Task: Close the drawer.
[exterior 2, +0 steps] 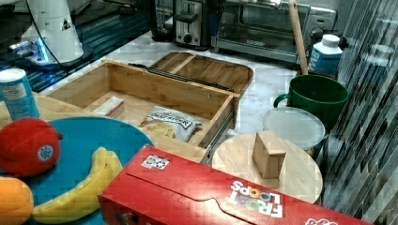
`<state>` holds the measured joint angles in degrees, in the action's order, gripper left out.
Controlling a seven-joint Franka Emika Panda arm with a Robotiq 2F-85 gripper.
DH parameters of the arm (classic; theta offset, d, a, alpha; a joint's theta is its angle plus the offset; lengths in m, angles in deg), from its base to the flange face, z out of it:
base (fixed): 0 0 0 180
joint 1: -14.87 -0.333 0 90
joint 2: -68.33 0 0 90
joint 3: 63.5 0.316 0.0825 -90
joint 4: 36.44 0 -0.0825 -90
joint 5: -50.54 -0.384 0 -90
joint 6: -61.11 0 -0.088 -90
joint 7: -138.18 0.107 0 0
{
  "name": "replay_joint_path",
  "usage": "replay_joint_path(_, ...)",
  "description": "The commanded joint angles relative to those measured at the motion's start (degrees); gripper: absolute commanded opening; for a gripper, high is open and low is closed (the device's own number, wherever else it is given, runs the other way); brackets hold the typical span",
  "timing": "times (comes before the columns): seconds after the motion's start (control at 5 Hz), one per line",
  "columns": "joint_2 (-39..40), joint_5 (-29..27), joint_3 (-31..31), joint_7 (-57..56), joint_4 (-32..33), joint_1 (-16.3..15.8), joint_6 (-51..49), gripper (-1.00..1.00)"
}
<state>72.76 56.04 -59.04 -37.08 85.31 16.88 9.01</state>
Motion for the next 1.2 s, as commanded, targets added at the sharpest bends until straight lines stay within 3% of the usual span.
replay_joint_path(0.2,2.35,-1.1,0.78,-4.28,11.22,0.13,10.71,-1.0)
replay_joint_path(0.8,4.3,2.28,0.86,-1.07,11.88,0.1,12.77,-1.0)
replay_joint_path(1.2,5.04,5.25,-2.37,-6.58,11.66,2.26,14.4,-1.0)
